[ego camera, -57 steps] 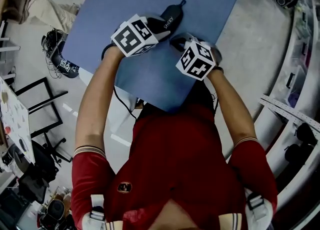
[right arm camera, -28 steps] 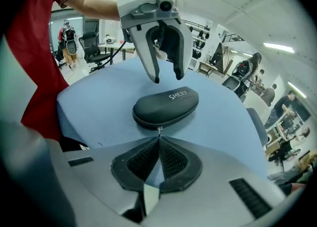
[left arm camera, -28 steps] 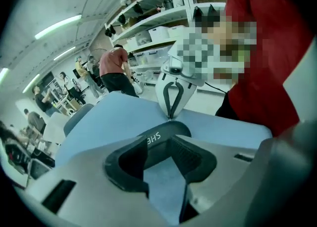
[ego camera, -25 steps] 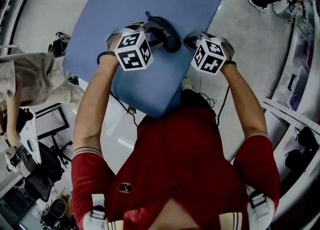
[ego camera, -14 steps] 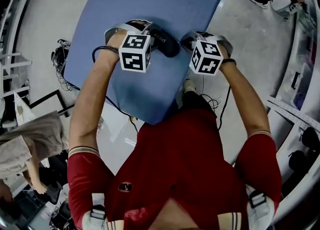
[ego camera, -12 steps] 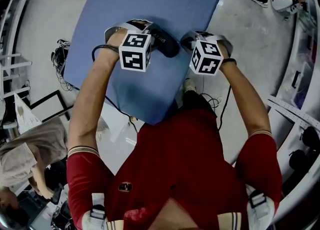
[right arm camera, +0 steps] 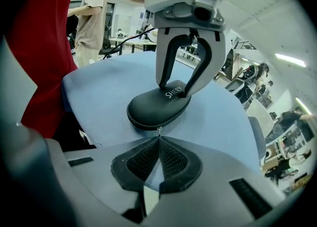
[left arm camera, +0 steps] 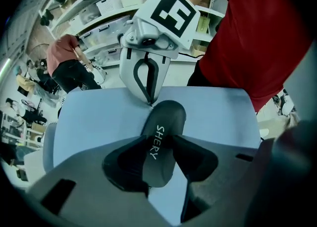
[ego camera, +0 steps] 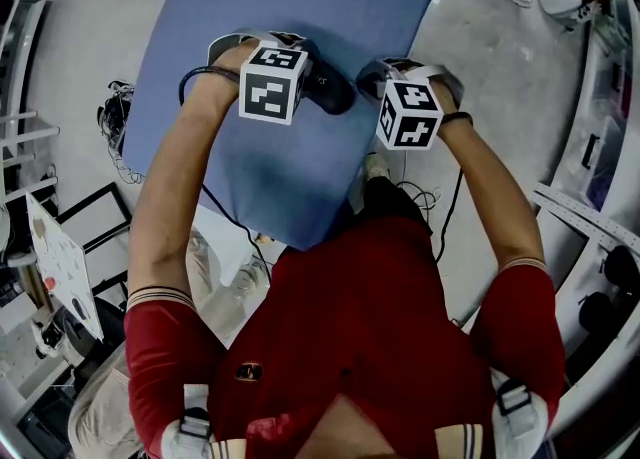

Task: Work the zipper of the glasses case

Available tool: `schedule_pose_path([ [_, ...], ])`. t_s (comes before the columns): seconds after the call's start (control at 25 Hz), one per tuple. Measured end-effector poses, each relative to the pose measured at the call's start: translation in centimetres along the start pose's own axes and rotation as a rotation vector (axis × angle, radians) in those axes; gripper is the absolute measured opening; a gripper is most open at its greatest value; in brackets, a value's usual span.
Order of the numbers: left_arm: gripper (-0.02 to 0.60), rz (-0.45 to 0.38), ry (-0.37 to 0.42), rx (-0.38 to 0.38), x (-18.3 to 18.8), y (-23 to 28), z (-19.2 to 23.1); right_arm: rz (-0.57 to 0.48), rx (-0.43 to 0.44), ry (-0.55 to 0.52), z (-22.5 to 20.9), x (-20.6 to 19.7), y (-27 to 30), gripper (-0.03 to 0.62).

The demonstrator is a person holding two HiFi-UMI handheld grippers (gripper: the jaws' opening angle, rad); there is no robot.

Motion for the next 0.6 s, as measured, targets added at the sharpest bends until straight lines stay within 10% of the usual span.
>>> schedule_pose_path([
  [0.6,0.155,-0.085,-0.062,0.0,-0.4,0.1,0.5,0.002,0.016,0.125,2.2,0.1,-1.3,0.0],
])
Point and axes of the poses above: the fingertips, and each gripper's own axes: y forward along the fingers, z to its left, x out of its top, the point moved 5 cm from there along -y, backward along the fingers, and after that the axes turned 8 degrees about -y, right-handed, at the moved point
